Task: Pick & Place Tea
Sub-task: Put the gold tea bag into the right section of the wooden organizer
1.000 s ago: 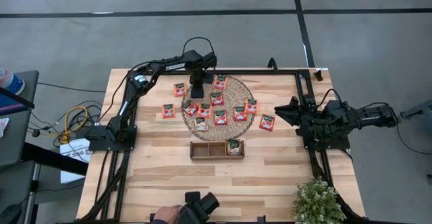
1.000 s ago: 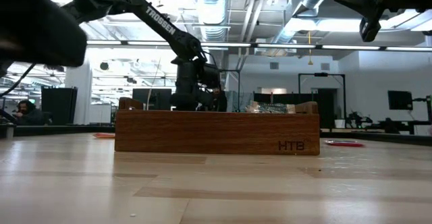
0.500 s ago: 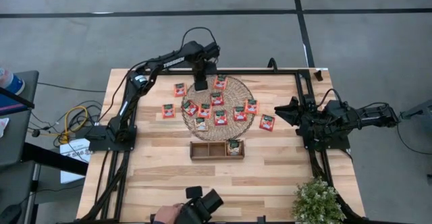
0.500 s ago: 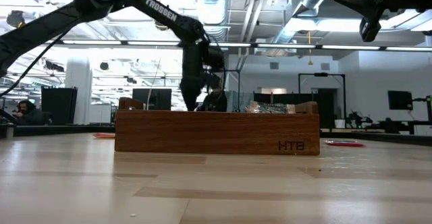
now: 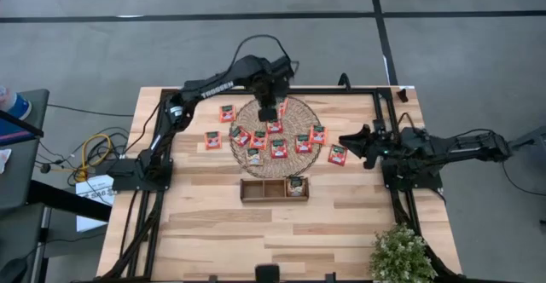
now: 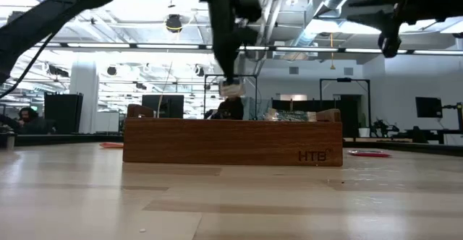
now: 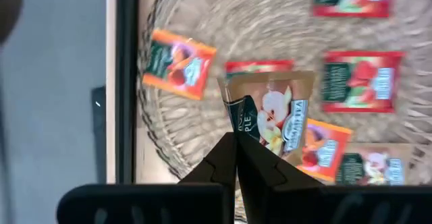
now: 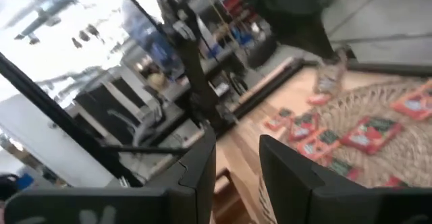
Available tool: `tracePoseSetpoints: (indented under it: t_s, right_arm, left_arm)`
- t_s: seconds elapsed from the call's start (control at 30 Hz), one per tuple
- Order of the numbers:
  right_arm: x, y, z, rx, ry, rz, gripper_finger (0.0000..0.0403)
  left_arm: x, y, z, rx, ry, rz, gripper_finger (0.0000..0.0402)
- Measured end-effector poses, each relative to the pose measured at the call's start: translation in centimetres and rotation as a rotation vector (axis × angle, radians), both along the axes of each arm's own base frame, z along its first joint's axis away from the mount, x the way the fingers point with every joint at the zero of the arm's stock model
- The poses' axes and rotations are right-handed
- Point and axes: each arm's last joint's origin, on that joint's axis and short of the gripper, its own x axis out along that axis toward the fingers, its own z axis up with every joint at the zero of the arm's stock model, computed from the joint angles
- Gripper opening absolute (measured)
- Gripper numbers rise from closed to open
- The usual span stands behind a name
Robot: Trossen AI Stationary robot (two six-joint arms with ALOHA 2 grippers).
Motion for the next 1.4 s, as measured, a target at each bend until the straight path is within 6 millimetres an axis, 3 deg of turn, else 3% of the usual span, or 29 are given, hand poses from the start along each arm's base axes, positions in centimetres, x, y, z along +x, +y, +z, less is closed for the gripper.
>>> tracePoseSetpoints:
  t_s: [0.3, 0.57, 0.93, 1.4]
  right_arm:
    - [2.7, -0.5, -0.5, 0.002, 0.011, -0.017, 0.0117]
    - [4.7, -1.1, -1.8, 0.046, 0.069, -0.019, 0.0167]
    - [8.2, -2.2, -1.9, -0.02, 0.164, -0.061, 0.0185]
    - [12.2, -2.8, -1.8, -0.102, 0.261, -0.062, 0.0164]
  left_arm:
    - [3.1, -9.0, 0.7, 0.162, 0.003, -0.17, 0.0]
    - [4.3, -13.7, 1.0, 0.3, -0.032, -0.24, 0.0]
    - [4.9, -16.2, 1.8, 0.327, -0.105, -0.279, 0.0]
    - [3.5, -16.4, 3.9, 0.29, -0.154, -0.242, 0.0]
